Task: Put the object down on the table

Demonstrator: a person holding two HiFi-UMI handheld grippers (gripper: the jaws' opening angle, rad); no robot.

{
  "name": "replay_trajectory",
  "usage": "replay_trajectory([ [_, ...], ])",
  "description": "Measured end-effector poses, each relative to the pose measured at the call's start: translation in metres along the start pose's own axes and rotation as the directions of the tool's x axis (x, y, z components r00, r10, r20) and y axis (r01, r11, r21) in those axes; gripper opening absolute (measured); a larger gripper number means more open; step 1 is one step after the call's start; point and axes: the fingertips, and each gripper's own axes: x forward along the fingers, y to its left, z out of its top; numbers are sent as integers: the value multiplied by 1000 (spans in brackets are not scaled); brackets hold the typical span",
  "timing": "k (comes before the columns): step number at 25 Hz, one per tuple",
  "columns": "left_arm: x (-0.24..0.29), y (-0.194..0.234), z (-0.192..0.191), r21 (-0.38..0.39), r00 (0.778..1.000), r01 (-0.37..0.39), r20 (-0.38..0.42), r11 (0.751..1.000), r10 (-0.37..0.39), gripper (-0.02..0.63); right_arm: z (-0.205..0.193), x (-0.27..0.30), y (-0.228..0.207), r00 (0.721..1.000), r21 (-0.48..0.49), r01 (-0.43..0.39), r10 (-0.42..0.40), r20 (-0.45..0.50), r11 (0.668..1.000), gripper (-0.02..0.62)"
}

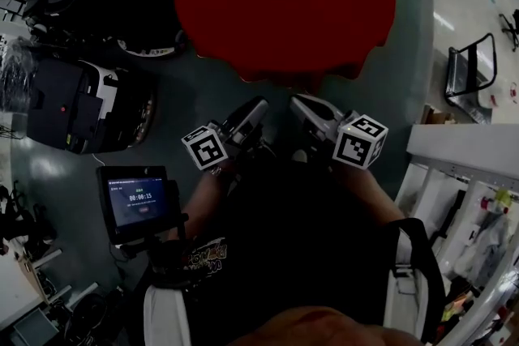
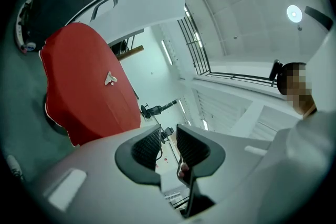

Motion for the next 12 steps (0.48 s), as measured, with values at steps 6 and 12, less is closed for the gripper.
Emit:
replay_trajectory([
  [6,-4,8,-9,-57,1000,-19,-6,998,18,95,-13,4,5,999,60,-24,26,-39,998,3],
  [12,8,-8,-16,-42,998,15,-60,999,-18,95,-11,-9,18,1000,31,-12,13,-15,999,3],
])
